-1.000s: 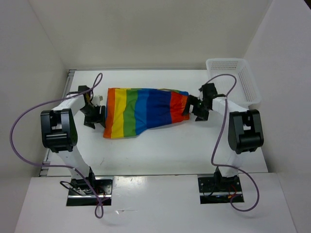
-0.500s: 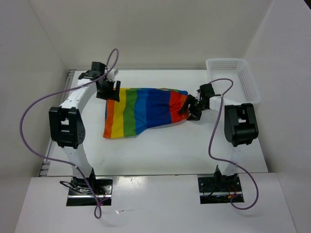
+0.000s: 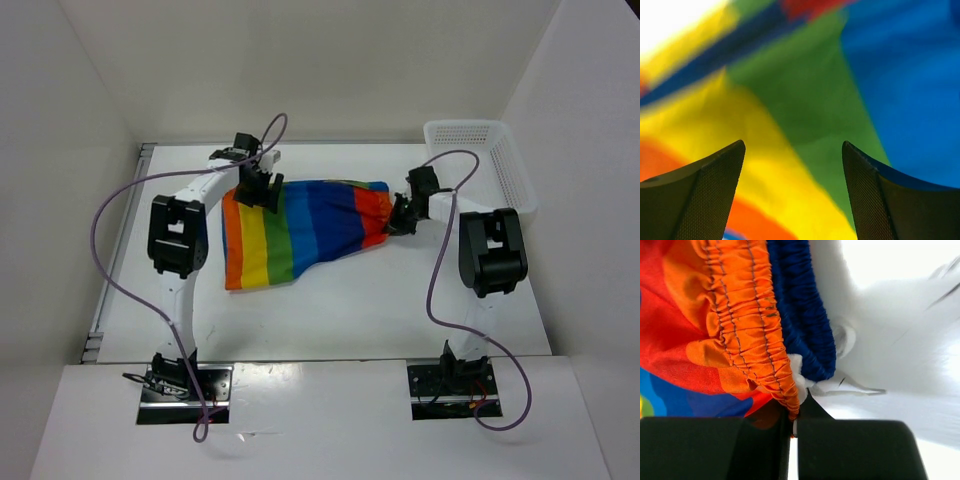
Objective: Fold and stack the shorts
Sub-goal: Fold the shorts
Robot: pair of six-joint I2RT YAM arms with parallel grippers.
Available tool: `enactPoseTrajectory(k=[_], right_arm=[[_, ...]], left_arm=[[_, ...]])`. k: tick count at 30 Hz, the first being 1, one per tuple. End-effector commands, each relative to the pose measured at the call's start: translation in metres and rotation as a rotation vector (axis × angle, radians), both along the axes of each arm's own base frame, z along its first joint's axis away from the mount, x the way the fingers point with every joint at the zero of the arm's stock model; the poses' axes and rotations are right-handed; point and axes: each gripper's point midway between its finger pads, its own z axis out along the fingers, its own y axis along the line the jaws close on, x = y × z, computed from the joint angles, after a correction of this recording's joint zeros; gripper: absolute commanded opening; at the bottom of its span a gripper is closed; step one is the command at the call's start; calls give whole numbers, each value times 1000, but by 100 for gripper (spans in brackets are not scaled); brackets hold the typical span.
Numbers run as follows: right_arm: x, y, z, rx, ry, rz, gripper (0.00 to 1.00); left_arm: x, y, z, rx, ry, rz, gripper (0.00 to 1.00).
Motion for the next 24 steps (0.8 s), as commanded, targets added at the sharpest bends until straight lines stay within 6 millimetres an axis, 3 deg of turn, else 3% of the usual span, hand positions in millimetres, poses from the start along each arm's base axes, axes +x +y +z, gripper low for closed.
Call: enactPoseTrajectory(k=[1,3,6,8,10,11,14,17,18,19,21,22,24], right_arm=[[34,-21,41,-156,-174,41,0],[40,-27,64,-201,-243,67,0],[47,-36,96,-256,-327,69,0],[46,-43,103,-294,-344,63,0],[49,-55,119,-366,-390,54,0],[52,-59,127,-391,-411,47,0],[58,-81,143,-526,-461,46,0],[63,-97,162,-645,-517,67,0],[63,-99,163,-666,-521,94,0],[67,-103,169,-708,-544,116,0],[69,-106,172,-739,-556,135,0],[71,-110,170,-774,-554,151,0],[71,-111,170,-783,-555,162,0]], left_arm=[[24,-33,-10,53,-69,-48,85],[27,-42,-31,87,-52,-59,85],[26,-39,-53,107,-18,-56,85],[31,-54,-42,64,-33,-82,85],[35,-62,-19,20,-66,-99,85],[34,-72,5,-10,-105,-119,85],[38,-75,57,-44,-199,-123,85],[26,-65,70,-42,-195,-113,90],[26,-58,67,-40,-195,-100,90],[15,-50,45,-26,-138,-92,90],[11,-41,30,-26,-97,-79,91],[8,-35,13,-31,-50,-71,91],[5,-39,-3,-46,-12,-82,91]])
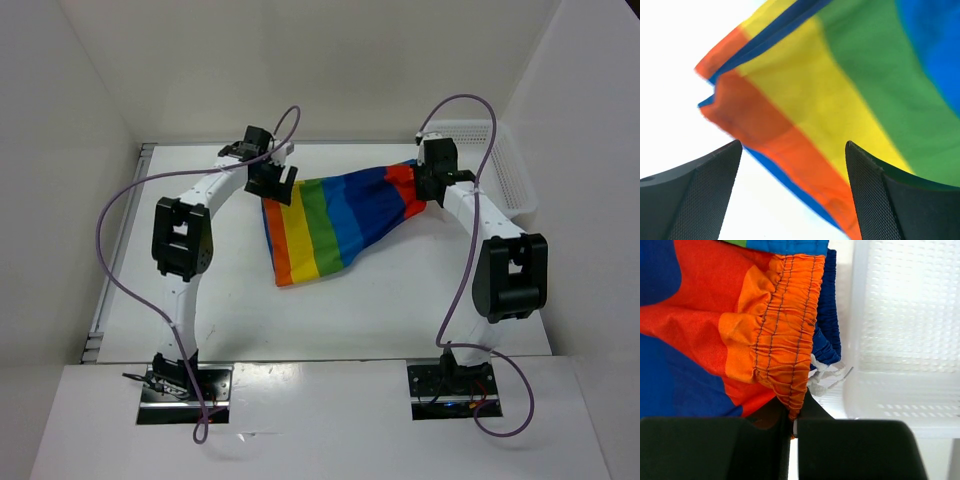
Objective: Fold and stack the shorts
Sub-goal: Fold the shorts
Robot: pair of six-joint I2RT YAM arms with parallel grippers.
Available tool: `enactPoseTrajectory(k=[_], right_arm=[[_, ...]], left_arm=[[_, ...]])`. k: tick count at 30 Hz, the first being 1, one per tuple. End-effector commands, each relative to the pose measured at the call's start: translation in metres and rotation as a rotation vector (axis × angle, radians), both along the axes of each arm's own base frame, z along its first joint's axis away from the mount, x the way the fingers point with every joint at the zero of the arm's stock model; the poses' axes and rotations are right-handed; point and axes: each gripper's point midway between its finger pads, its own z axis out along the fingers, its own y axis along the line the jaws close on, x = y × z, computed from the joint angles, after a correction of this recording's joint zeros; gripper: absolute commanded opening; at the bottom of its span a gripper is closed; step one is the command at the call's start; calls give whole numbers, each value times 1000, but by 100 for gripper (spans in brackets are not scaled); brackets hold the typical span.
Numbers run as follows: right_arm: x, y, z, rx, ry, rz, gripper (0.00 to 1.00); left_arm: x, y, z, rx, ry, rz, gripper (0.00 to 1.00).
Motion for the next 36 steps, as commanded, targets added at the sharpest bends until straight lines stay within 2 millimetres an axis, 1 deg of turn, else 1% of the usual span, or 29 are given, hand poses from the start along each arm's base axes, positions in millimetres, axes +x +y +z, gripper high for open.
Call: enactPoseTrajectory(k=[1,3,5,6,7,8,9,10,11,12,14,15,16,17,18,20,22,23,24,25,26,28,29,30,31,32,33,34,36], right_arm=[[18,-13,45,-109,-132,18,0],[16,-12,41,-102,-121,28,0],[8,-8,29,-82,-95,40,0],[3,-6,21,-65,-73,43,0],[-3,-3,15,-48,-59,50,0],[-8,4,7,-8,-36,62,0],[-14,7,-4,10,-8,68,0],[-18,9,-6,25,-3,68,0],[-20,11,-11,38,8,70,0],[-23,10,-14,38,17,70,0],[-25,11,-18,44,26,63,0],[-25,11,-14,45,17,63,0],[-25,11,-14,45,17,63,0],[-23,11,-11,45,8,63,0],[-20,11,-6,46,-3,64,0],[-22,13,-11,52,16,71,0],[-19,13,-7,53,4,71,0],[-19,13,-7,53,4,71,0],[-19,13,-2,54,-7,71,0],[-22,14,-6,59,5,78,0],[-24,14,-10,59,14,78,0],[-25,16,-5,66,2,85,0],[-25,16,-8,66,4,84,0],[-26,16,-4,66,-5,85,0],[-28,17,-9,72,6,91,0],[-28,17,-9,72,6,91,0],[-28,17,-9,72,6,91,0],[-28,17,-9,72,6,91,0],[-28,17,-9,72,6,91,0]], left_arm=[[-14,8,-48,-12,127,-3,91],[-9,9,-51,1,125,4,91],[-3,2,-37,-33,109,-12,91],[1,-8,-27,-52,83,-31,92],[12,-28,0,-77,18,-67,92],[13,-42,15,-96,-8,-96,92],[16,-54,24,-103,-31,-117,93],[9,-84,29,-132,-36,-179,95],[10,-100,47,-159,-67,-212,95],[8,-115,41,-176,-57,-243,95],[-12,-149,32,-212,-12,-324,96],[-11,-158,20,-210,-1,-337,96],[-22,-171,11,-210,31,-366,96],[-25,-178,5,-214,44,-379,96],[-18,-181,-2,-215,41,-380,96],[-27,-195,-9,-213,58,-406,96],[-19,-185,-9,-152,28,-364,96],[-14,-181,3,-132,-5,-346,96],[-12,-175,5,-106,-19,-327,96],[-3,-166,9,-84,-45,-298,96],[10,-139,13,-31,-68,-230,96],[25,-111,24,-13,-104,-166,95],[35,-77,14,22,-86,-100,92],[41,-60,14,39,-96,-63,92],[45,-43,22,60,-115,-26,92],[49,-23,21,108,-125,25,92],[47,1,6,137,-104,67,92],[47,12,18,143,-128,91,92],[51,40,17,187,-151,157,93]])
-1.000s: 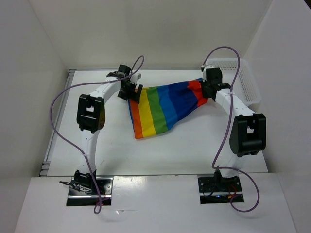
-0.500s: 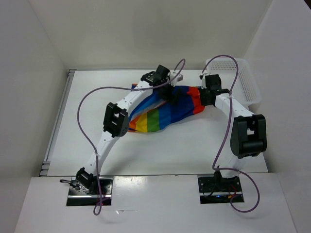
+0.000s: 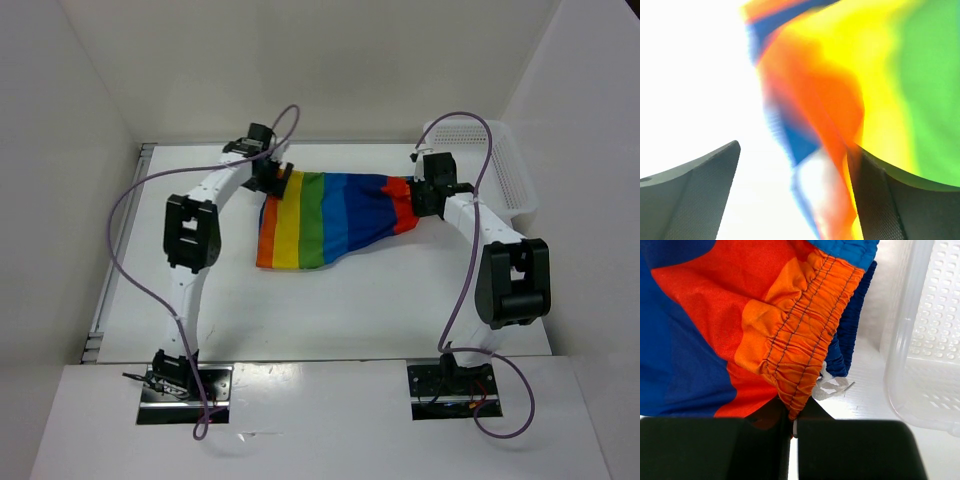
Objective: Fold and stack the shorts
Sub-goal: Fold the shorts
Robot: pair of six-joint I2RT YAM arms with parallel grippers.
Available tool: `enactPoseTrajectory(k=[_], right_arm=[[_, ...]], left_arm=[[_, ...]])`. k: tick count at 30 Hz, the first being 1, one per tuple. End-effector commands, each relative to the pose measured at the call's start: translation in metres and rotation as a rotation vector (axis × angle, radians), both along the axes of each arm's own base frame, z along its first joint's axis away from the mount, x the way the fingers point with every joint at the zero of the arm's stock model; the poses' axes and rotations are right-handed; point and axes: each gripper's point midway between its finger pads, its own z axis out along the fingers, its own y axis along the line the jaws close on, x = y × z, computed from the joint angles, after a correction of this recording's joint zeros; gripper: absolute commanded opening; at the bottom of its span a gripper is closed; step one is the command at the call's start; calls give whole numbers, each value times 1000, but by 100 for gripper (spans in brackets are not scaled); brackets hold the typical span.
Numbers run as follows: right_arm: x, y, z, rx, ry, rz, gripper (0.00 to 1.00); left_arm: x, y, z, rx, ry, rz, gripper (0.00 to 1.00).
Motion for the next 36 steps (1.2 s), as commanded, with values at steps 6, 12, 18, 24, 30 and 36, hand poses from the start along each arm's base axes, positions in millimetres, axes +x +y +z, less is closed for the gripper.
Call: enactPoseTrajectory(k=[6,12,18,24,30,36], right_arm=[[6,2,21,10,-77,7,0],[6,1,25,4,-87,14,0],[5,1,22,4,-85,14,0],[5,1,22,-9,-86,27,0],[7,1,28,-7,-104,27,0],[9,-1,35,-19,-123,26,0]], left_arm=[[22,69,46,125,-177,177,95],[25,45,101,86,-274,143,95],[-17,-86,118,-102,-241,-160,97],[-38,-164,70,-265,-81,-366,97],[-22,-184,23,-278,-41,-388,97],[-58,-223,-8,-378,72,-506,97]])
